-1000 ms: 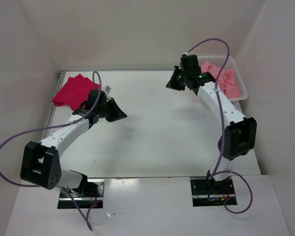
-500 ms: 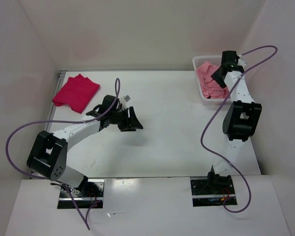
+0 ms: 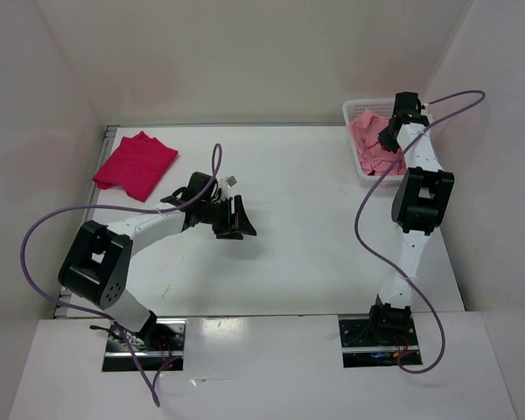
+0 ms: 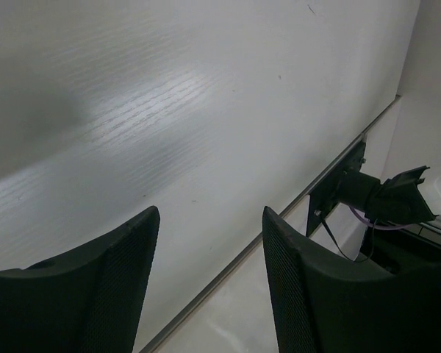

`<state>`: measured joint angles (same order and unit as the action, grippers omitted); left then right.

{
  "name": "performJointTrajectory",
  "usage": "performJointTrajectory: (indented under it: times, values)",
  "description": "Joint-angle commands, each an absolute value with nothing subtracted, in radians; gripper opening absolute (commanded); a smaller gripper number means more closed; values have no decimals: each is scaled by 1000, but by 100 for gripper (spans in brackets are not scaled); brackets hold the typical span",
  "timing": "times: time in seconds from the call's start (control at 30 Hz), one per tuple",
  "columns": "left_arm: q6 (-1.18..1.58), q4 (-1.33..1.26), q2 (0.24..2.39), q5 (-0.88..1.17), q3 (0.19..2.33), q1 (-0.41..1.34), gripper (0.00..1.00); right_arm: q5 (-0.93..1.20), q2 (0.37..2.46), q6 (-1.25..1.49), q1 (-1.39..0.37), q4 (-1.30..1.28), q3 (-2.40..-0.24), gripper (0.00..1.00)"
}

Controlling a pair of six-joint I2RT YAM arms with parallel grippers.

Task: Fold and stack the t-shirts
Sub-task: Grab crumpled tshirt from bin with the right arm, then move the tshirt to the center of the board

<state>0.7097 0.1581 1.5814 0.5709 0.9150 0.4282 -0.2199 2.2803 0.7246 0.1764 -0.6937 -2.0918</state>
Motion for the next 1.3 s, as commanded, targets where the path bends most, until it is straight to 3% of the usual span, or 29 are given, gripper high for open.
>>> performJointTrajectory:
  times: [0.0,0.07,0.2,0.47,0.57,0.7,0.87,0.97,1.1,1.2,1.27]
  values:
    - [686,146,1583,584,959,430,66,-173,2266,758,175,-642,-2122,15]
    - [698,146,1574,575,959,430,66,-152,2197,758,175,-603,-2053,0]
    - [716,146,1574,575,982,430,66,-111,2050,749,175,-561,-1976,0]
    - [761,169,1585,555,1104,407,78,109,1637,721,72,-488,-2000,0]
    - [804,149,1574,546,1117,359,79,193,1576,735,-18,-472,-2100,0]
    - [879,149,1496,465,1088,275,78,462,1551,839,-129,-398,-2275,0]
    - [928,130,1419,434,1057,146,78,647,1647,925,-309,-341,-2611,0]
    - [928,130,1398,445,1048,53,78,738,1716,1003,-321,-266,-2758,0]
    - [928,143,1362,454,1039,-34,78,775,1707,1011,-321,-241,-2718,0]
    - [916,163,1362,463,1039,-55,78,764,1678,889,-301,-322,-2529,0]
    - [890,163,1342,463,1029,-55,78,801,1602,818,-275,-290,-2222,0]
